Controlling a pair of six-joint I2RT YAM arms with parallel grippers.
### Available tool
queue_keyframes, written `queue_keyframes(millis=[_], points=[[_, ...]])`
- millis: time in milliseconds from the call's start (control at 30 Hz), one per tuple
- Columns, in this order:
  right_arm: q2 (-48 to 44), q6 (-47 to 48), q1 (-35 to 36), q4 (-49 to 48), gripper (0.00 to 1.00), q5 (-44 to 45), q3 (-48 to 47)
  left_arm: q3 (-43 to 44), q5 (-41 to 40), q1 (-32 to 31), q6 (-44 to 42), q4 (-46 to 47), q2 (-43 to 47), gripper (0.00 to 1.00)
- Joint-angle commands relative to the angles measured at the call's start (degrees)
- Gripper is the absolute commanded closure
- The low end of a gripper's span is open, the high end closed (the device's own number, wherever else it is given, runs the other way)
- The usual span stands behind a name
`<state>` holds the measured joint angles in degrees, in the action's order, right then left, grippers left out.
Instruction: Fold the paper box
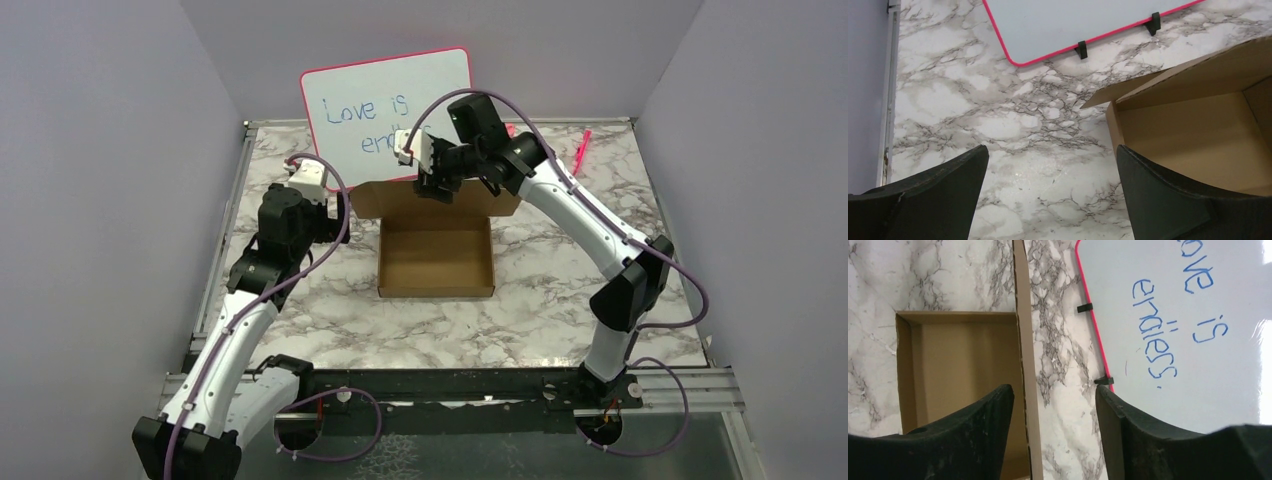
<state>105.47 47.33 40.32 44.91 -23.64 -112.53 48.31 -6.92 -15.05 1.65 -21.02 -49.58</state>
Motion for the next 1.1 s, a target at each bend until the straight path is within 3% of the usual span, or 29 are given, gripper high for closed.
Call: queue_keyframes(millis=[0, 267, 433, 733, 1067], points=[[-6.82, -4.51, -1.44, -3.95, 0.29, 4.35, 4.73, 4.71, 5.98, 0.35, -4.78, 0.39, -1.23, 0.01], [-19.39, -9.09, -7.36, -6.1, 0.17, 5.1, 17.34, 9.83, 11.78, 0.34, -11.88, -3.26, -5.07, 0.03], [-24.88, -10.2, -11.88, -6.62, 0.17, 9.15, 25.59, 13.69, 15.19, 0.37, -15.79, -5.29, -8.6, 0.05], [-27.46, -9.78, -17.0, -8.23, 0.18, 8.14, 32.07, 23.08, 23.25, 0.37, -25.89, -11.0, -17.26, 0.12], [-26.88, -8.1, -20.05, -11.88, 0.24, 7.31, 37.3, 22.96, 28.99, 0.67, -36.89, -12.32, -22.57, 0.19]])
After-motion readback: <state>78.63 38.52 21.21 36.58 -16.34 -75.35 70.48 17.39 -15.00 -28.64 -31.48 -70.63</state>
